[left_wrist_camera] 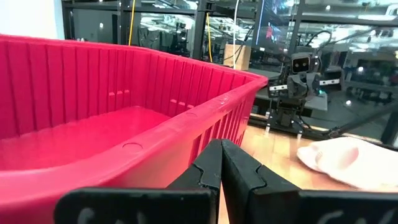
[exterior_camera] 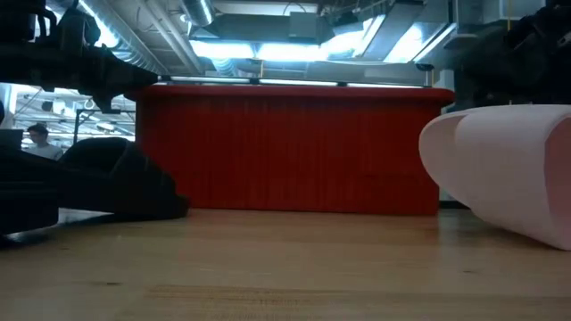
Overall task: Pick and place slides into bin
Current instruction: Put the right pink slide into the red container
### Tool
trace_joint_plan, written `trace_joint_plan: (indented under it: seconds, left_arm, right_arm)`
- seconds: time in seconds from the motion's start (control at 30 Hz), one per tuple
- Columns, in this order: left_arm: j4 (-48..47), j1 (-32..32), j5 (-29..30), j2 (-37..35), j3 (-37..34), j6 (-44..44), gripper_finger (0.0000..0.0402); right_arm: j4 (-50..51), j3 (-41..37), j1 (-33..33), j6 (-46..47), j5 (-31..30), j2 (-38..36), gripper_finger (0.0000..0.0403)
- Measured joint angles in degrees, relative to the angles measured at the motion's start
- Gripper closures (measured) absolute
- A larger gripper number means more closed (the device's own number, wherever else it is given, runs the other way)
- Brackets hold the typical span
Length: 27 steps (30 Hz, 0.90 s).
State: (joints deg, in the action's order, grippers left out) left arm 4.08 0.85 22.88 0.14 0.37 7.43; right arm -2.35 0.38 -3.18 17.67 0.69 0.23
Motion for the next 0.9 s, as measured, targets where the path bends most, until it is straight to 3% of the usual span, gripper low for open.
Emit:
trace_joint_plan:
  seconds: [0.13,0.33,0.47,0.53,0.7,0.9]
  left_arm:
    - [0.59,0.05,-0.17,-0.02,0.01,0.86,0.0400]
    - [1.19,-0.01,-22.87,-0.02,0.01,6.10,0.0400]
    - [1.78,-0.01,-30.76,-0.02,0.01,9.64,0.0400]
    - [1.81,-0.01,-29.95,-0.01,-0.01,8.15,0.0400]
    - [1.77,0.01,-19.36,0.53,-0.01,-1.44,0.0400]
    - [2.22,0.00,-14.76,2.16,0.26,-7.12,0.0400]
  right_arm:
    - [0.10,0.02,0.02,-1.72,-4.61,0.00,0.0389]
    - [-0.33,0.02,0.02,-2.01,-6.67,0.02,0.0393]
    - [-0.16,0.00,0.02,-1.60,-5.06,0.00,0.0393]
    - [0.52,0.02,0.01,-1.58,-2.58,0.02,0.0398]
    - [0.59,0.02,0.00,-0.56,1.57,0.00,0.0398]
    - [-2.79,0.00,0.00,-1.23,3.57,0.02,0.0399]
